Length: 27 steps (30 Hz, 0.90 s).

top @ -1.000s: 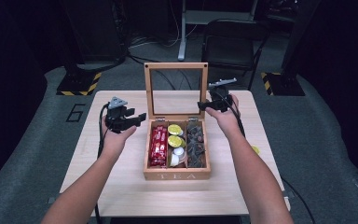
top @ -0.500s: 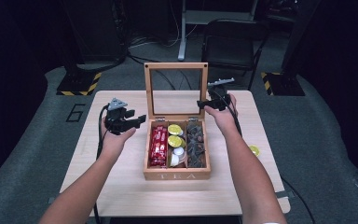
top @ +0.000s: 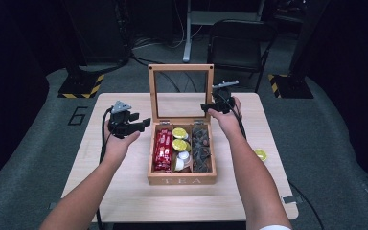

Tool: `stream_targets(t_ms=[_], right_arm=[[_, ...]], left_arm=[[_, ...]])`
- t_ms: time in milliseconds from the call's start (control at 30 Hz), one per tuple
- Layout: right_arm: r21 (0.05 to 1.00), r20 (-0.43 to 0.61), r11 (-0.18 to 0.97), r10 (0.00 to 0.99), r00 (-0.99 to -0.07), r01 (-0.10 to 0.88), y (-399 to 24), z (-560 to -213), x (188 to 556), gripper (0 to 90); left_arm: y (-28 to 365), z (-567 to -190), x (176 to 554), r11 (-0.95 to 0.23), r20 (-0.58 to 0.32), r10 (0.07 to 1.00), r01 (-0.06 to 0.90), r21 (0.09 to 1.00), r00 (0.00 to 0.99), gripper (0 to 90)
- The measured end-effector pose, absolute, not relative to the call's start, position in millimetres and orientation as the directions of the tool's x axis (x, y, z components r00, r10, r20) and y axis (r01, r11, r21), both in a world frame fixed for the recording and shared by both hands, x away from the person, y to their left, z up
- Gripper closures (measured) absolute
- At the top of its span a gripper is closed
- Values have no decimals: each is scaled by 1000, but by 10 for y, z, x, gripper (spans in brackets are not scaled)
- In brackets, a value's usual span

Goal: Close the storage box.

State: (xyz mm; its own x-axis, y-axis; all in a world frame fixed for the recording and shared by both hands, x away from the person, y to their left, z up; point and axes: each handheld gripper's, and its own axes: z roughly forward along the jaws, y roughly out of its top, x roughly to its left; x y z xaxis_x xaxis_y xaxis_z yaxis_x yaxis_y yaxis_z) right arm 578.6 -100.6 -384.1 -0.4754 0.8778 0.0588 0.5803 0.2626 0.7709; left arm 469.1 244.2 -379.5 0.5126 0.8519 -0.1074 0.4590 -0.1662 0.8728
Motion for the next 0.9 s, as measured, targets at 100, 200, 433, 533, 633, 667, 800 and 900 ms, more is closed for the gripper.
stream_targets(t_ms=[100, 200, 433, 533, 633, 667, 800, 900], right_arm=[[779, 65, 274, 859, -507, 563, -994, -3852, 5797, 316], [778, 61, 277, 860, -507, 564, -968, -3858, 5801, 308], [777, 58, 278, 861, -505, 564, -959, -3874, 5832, 311], [764, 43, 288, 870, -491, 577, -901, -3867, 5847, 312], [760, 32, 292, 876, -481, 581, -884, -3858, 5864, 333], [762, 31, 289, 877, -479, 580, -886, -3856, 5866, 355], [762, 8, 298, 883, -469, 575, -920, -3849, 5866, 489], [767, 21, 287, 883, -468, 575, -966, -3857, 5866, 547]], left_arm=[[2444, -3797, 4691, -163, -110, 853, 460, 873, 511, 420], [2440, -3799, 4689, -164, -110, 853, 463, 871, 511, 420], [2436, -3799, 4681, -167, -110, 853, 467, 868, 510, 420], [2446, -3803, 4681, -169, -107, 854, 466, 869, 509, 420], [2459, -3809, 4681, -168, -108, 855, 468, 868, 506, 420], [2464, -3810, 4681, -166, -109, 857, 469, 867, 504, 420], [2492, -3813, 4678, -163, -111, 858, 471, 867, 502, 420], [2499, -3816, 4675, -162, -111, 860, 472, 867, 499, 421]])
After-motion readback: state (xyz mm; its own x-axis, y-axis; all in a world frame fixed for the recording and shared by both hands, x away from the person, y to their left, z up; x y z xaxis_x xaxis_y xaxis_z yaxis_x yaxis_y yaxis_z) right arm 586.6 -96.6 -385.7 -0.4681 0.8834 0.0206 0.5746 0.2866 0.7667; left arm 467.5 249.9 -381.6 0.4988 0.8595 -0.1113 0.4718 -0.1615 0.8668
